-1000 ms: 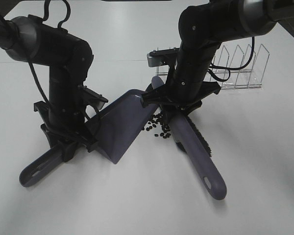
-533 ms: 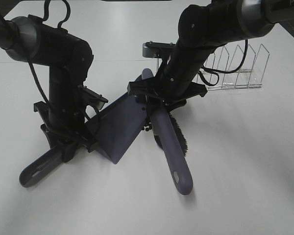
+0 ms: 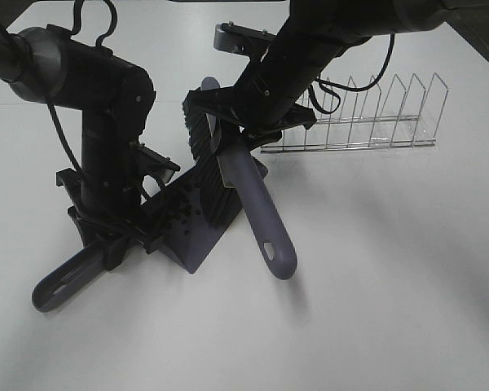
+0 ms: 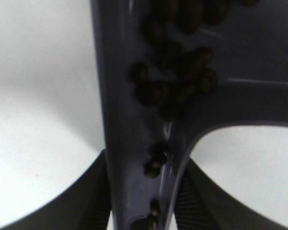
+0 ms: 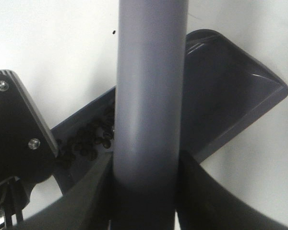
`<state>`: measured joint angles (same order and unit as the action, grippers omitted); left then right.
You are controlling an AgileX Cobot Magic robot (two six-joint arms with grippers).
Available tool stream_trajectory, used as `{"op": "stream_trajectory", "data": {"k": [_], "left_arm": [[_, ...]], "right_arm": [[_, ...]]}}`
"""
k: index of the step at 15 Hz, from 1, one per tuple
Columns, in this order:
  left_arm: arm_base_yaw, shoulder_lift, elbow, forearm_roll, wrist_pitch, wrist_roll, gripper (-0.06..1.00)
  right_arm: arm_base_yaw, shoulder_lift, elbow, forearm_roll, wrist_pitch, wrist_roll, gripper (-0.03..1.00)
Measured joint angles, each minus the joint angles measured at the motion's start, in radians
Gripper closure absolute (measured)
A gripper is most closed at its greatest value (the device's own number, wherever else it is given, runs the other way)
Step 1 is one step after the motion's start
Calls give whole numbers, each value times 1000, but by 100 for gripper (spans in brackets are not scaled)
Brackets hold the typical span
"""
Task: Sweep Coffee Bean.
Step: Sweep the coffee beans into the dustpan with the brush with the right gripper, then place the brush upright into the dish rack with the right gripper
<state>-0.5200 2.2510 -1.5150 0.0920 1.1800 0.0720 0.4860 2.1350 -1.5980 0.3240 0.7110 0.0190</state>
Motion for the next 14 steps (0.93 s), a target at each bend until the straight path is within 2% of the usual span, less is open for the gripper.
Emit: {"op": "stream_trajectory", "data": {"k": [2,10,13,14], "left_arm": [[0,0,0,0,0,0,63],[0,0,0,-24,-1,-3,63],[0,0,0,-63,-1,-4,63],[0,0,0,-92,-2,-9,63]], "right_arm": [[0,3,-41,-35,57,-2,63],[0,-1,-341,-260,451,-3,63],[0,-71,-344,-348,513,-2,63],[0,-135,-344,-429,513,5,63]]}}
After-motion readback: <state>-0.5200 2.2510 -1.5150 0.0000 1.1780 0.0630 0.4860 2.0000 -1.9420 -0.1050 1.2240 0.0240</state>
